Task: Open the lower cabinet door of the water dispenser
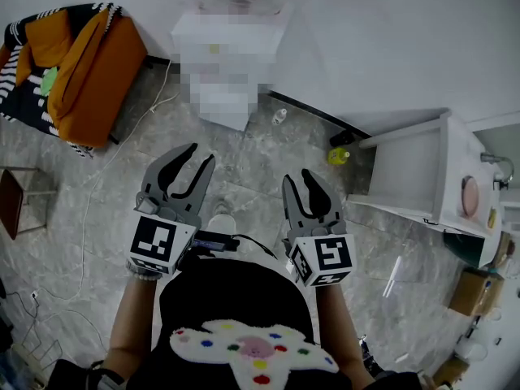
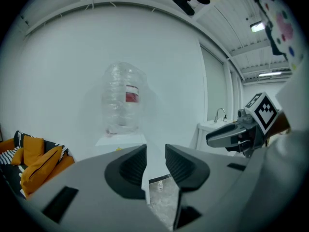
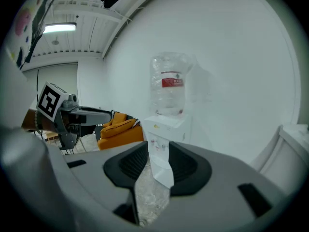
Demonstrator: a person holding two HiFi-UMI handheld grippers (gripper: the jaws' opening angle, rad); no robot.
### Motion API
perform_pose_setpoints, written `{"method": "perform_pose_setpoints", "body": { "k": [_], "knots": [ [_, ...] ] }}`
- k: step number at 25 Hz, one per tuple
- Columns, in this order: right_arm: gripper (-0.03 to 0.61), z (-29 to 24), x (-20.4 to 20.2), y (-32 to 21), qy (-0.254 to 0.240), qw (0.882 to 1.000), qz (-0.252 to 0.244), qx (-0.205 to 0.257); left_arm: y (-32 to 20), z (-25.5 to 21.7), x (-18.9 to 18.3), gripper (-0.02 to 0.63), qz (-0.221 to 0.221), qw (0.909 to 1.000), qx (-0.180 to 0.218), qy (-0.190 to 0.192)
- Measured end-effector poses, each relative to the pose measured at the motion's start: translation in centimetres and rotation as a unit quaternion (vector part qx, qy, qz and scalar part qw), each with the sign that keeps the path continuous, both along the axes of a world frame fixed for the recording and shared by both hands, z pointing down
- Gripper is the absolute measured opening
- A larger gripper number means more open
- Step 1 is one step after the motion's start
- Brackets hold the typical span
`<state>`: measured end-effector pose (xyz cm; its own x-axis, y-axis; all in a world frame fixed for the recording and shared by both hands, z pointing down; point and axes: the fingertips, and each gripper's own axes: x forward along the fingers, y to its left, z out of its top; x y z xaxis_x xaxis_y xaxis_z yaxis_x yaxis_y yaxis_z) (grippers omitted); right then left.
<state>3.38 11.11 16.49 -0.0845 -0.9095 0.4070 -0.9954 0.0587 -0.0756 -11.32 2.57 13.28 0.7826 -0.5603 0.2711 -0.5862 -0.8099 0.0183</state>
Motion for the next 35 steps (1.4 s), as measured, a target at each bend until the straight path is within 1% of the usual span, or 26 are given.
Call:
{"method": "perform_pose_setpoints", "body": {
  "k": [5,9,11,12,16,22,29,31,35],
  "knots": [
    [0.120,0.4,-0.5,-3.2,0.001,1.000,-0.003,0.000,-3.0,0.5,-0.3,0.130,0.003,1.0000,-0.001,-0.002],
    [0.120,0.4,-0.6,-4.7,0.008,1.000,0.002,-0.009,-4.6,1.0,-0.6,0.129,0.003,1.0000,-0.004,0.000],
    [0.120,0.4,-0.5,-5.2,0.012,1.000,0.005,-0.001,-5.0,1.1,-0.8,0.129,0.004,1.0000,-0.006,0.001],
    [0.120,0.4,-0.5,-5.4,0.013,1.000,0.006,0.000,-5.2,1.3,-0.8,0.129,0.005,1.0000,-0.006,0.000],
    [0.120,1.1,-1.1,-5.3,0.009,1.000,0.004,-0.023,-5.8,2.3,-0.9,0.129,0.009,0.9999,-0.009,-0.010],
    [0.120,1.8,-1.1,-5.7,0.007,0.999,-0.011,-0.033,-6.3,2.6,-0.6,0.129,0.002,0.9999,-0.013,-0.006],
    [0.120,2.0,0.3,-7.9,0.010,0.999,-0.042,-0.024,-7.4,2.3,0.2,0.126,-0.026,0.9995,-0.019,0.006],
    [0.120,2.0,1.1,-8.4,0.014,0.999,-0.048,-0.018,-7.5,2.6,0.7,0.126,-0.029,0.9993,-0.021,0.001],
    [0.120,2.9,2.7,-8.7,0.014,0.998,-0.059,-0.028,-7.6,3.2,2.1,0.126,-0.034,0.9992,-0.019,-0.011]
  ]
}}
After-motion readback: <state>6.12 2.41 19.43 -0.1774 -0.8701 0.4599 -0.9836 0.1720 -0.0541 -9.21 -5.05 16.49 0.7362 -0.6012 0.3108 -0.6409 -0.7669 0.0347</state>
